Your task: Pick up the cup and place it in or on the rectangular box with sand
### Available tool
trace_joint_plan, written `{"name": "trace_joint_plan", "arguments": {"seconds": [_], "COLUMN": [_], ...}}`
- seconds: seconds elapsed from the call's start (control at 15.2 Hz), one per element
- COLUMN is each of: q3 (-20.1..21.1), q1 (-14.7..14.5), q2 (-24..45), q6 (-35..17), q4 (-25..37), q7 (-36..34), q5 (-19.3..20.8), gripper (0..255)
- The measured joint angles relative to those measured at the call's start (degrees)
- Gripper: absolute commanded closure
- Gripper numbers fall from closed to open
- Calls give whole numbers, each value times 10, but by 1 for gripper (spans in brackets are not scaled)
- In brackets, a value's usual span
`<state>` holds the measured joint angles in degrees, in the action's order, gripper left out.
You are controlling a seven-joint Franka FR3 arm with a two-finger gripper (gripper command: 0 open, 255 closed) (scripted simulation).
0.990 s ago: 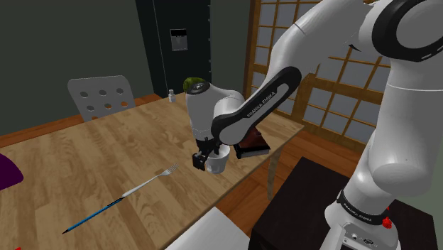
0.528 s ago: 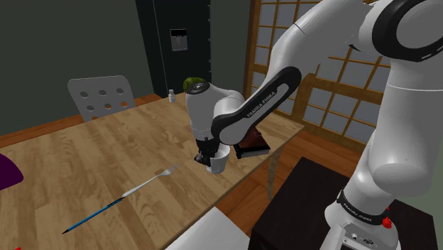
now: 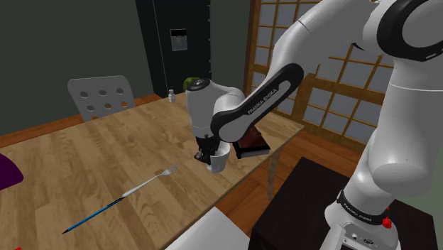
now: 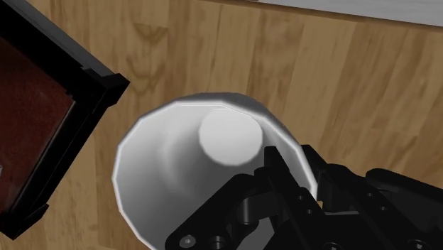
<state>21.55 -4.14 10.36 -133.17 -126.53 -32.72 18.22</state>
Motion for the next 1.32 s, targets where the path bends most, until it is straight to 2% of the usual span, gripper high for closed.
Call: {"name": "trace_joint_plan", "arguments": {"seconds": [1.32], "q3": [10], "q1": [7], "q2": [-93], "q6": [133], "q4": [56], "q7": [65], "q5": [-69], "gripper": [255]}}
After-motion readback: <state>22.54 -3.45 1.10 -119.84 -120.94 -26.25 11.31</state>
